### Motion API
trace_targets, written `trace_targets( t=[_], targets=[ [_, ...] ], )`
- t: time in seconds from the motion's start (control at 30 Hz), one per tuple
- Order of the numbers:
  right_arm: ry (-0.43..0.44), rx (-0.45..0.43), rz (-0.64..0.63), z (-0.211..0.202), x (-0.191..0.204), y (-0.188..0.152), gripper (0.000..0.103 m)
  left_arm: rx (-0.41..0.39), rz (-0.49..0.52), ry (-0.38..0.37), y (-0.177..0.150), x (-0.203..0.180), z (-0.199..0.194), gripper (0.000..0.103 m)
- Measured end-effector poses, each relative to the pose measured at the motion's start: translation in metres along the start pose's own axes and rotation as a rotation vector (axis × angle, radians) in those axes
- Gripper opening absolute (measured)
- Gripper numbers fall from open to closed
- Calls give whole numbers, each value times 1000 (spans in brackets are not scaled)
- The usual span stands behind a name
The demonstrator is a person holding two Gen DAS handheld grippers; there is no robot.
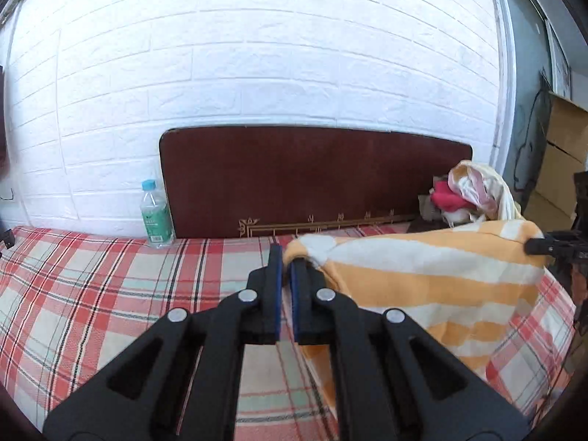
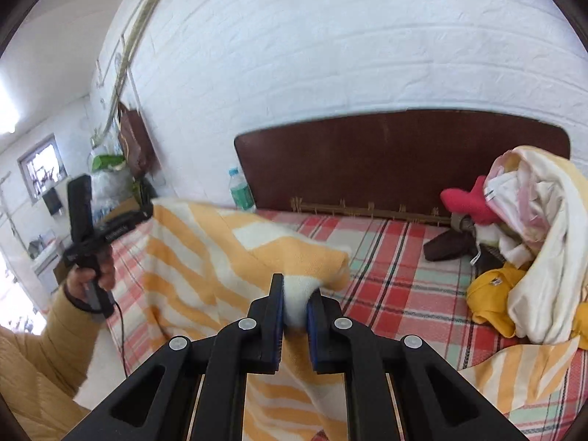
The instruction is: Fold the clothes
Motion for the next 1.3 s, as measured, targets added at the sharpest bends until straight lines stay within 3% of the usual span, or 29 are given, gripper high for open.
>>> trace_targets(
  t=[0.1,0.17,0.23,0.3,0.37,0.5,0.63,0.7,0.77,0.9,1.03,1.13,1.2,1.27,1.3],
  targets=[
    [-17,175,-8,48,-10,-45,10,152,100,-11,-62,1,4,5],
    [-14,288,7,73,-13,-81,10,278,157,-58,-110,-10,5,5],
    [0,379,6,87,-11,-112,10,348,185,-117,-144,-22,-6,5],
    [35,415,-23,82,0,-129,10,373,197,-160,-161,-29,-21,5],
    [72,434,-59,73,12,-139,10,354,180,-192,-157,-28,-35,5],
    [158,444,-177,47,51,-147,10,244,113,-230,-114,-21,-40,6],
    [216,487,-227,35,72,-164,19,195,140,-235,-79,-21,-4,6],
    [208,451,-145,31,64,-156,26,217,167,-243,-75,-26,25,7],
    [192,392,-36,27,51,-144,45,250,202,-261,-76,-33,52,7],
    [162,306,75,25,36,-125,50,344,248,-333,-95,-55,88,7],
    [174,364,95,50,45,-135,56,438,294,-404,-112,-77,124,7],
    [159,419,99,72,46,-147,56,509,328,-458,-125,-92,150,7],
    [157,441,88,83,47,-153,42,566,345,-475,-138,-95,161,8],
    [147,450,49,88,49,-155,14,600,371,-455,-148,-94,166,8],
    [141,453,29,91,50,-155,12,600,372,-449,-150,-93,166,8]
  ],
)
Point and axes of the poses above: each gripper's, at about its wrist camera, not at the fingertips, and z roughly the way its jaws point, x to its left, y to its top, the point moved 7 cm from there along z, roughly the way its jaws point, and after that the axes turned 12 degrees about -x, right-handed, at the moved point
